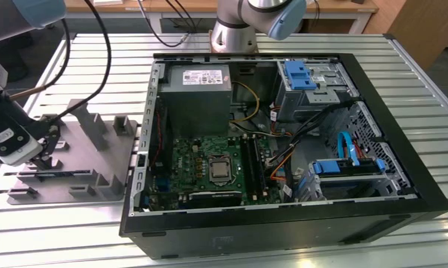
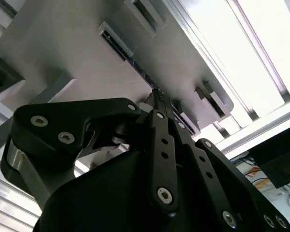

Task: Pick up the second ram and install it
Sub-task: 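Pick up the second ram and move it above second insertion slot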

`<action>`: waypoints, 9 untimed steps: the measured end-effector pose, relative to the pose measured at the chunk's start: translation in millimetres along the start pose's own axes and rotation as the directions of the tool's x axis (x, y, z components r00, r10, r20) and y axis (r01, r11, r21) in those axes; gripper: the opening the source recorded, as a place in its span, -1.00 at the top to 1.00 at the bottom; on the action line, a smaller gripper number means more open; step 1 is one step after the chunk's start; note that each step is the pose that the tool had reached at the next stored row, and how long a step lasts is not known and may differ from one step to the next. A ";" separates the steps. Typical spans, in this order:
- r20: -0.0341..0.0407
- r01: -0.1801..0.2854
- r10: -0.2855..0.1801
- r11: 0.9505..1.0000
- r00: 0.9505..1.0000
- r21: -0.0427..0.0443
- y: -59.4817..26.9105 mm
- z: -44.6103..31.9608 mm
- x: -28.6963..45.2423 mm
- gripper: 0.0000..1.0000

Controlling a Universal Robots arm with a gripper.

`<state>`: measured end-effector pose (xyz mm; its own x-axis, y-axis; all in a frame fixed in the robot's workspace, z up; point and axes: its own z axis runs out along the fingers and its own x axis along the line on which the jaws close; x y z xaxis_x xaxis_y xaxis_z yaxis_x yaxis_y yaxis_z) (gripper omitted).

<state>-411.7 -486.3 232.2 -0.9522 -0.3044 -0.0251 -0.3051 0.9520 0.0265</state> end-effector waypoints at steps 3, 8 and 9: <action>-0.001 0.050 -0.050 0.999 0.999 -0.001 0.0 0.1 0.0 0.80; -0.003 0.129 -0.129 0.992 0.992 -0.003 0.0 0.1 0.0 0.80; -0.004 0.144 -0.144 0.990 0.990 -0.004 0.0 0.2 0.0 0.80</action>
<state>-411.7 -486.3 232.0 -0.8986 -0.4381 -0.0251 -0.4386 0.8983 0.0265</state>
